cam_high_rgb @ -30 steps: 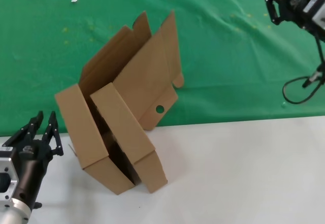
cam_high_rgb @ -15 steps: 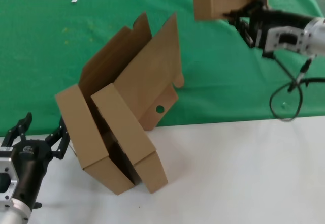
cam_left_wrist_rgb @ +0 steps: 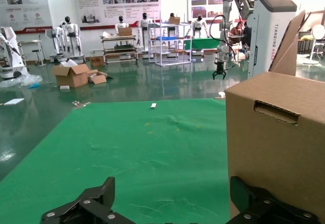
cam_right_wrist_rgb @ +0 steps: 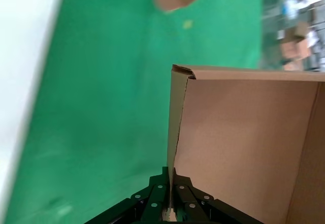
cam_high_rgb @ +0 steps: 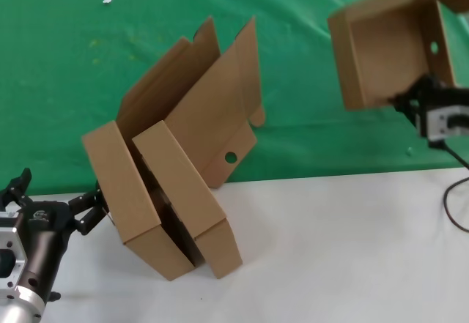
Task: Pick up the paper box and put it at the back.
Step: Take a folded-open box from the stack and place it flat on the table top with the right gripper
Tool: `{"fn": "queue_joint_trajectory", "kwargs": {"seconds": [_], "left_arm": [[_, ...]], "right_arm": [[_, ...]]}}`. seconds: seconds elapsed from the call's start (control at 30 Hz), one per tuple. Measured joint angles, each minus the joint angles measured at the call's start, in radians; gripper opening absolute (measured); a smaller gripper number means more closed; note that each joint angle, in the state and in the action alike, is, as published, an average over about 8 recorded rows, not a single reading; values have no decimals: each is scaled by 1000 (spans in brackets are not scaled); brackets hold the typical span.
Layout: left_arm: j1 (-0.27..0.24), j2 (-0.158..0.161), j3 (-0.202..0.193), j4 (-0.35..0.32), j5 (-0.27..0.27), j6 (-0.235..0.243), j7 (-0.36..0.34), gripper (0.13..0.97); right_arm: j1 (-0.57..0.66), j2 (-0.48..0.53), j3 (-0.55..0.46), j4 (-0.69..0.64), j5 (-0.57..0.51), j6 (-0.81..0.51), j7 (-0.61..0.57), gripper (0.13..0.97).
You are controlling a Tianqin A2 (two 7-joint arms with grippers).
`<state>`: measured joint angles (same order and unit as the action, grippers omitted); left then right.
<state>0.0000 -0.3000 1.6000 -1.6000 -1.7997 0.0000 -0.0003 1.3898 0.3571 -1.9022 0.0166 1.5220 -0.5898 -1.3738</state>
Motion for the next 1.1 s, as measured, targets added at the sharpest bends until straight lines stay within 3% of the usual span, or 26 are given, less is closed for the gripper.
{"fn": "queue_joint_trajectory", "kwargs": {"seconds": [0.2, 0.33, 0.6, 1.1], "left_arm": [[0, 0, 0, 0, 0, 0, 0, 838], [0, 0, 0, 0, 0, 0, 0, 838], [0, 0, 0, 0, 0, 0, 0, 935], [0, 0, 0, 0, 0, 0, 0, 966]], "right_arm": [[-23, 25, -47, -3, -51, -19, 63, 153], [-27, 24, -75, -4, -81, -22, 104, 153], [-16, 4, -118, -5, -129, 13, 173, 152], [-12, -15, -132, -5, -149, 7, 275, 189]]}}
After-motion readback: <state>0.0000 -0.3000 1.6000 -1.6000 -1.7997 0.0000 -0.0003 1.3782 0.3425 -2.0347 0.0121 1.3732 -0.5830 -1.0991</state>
